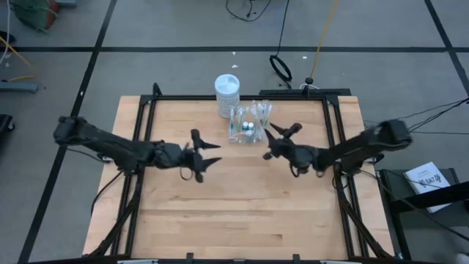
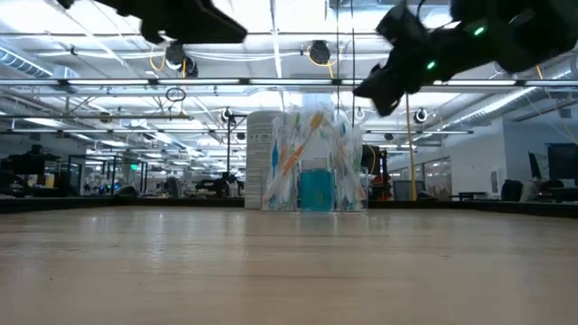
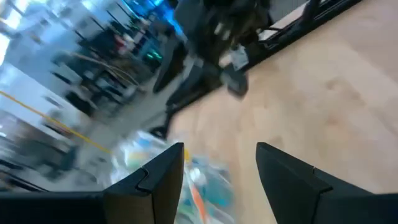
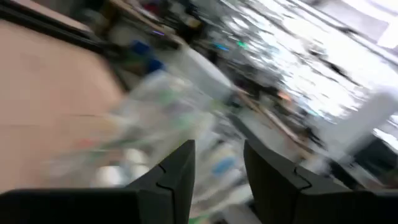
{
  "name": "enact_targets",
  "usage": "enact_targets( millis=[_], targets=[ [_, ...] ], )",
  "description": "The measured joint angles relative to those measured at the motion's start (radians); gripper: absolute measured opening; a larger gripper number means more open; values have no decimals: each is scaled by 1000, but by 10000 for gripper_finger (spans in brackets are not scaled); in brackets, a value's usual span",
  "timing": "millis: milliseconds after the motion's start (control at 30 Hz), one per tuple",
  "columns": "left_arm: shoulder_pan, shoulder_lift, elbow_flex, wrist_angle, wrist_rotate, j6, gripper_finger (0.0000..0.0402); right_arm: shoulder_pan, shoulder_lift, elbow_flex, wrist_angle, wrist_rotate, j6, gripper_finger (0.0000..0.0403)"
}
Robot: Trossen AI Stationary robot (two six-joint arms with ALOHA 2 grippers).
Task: Pick & Place toothbrushing station
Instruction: Return to Home Position
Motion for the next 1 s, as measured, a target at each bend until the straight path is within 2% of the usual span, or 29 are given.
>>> enact_targets(
  millis=[100, 200, 333, 433, 633, 833, 1000],
  targets=[
    [31, -117, 0, -174, 53, -88, 207, 39, -161, -13, -273, -76, 109, 121],
    [55, -243, 0, -336, 31, -123, 207, 48, -326, -21, -521, -253, 245, 103],
    [78, -414, 0, -538, 4, -275, 207, 38, -527, -54, -692, -450, 348, 69],
    [87, -534, -16, -663, 57, -347, 207, 35, -673, -120, -714, -529, 352, 40],
    [88, -741, -187, -595, 285, -244, 207, 16, -968, -317, -685, -825, 369, 3],
    [88, -911, -297, -506, 303, -205, 207, -1, -1211, -477, -677, -881, 387, 3],
    [88, -1013, -367, -554, 437, -228, 207, -3, -1332, -534, -692, -911, 415, 1]
  ],
)
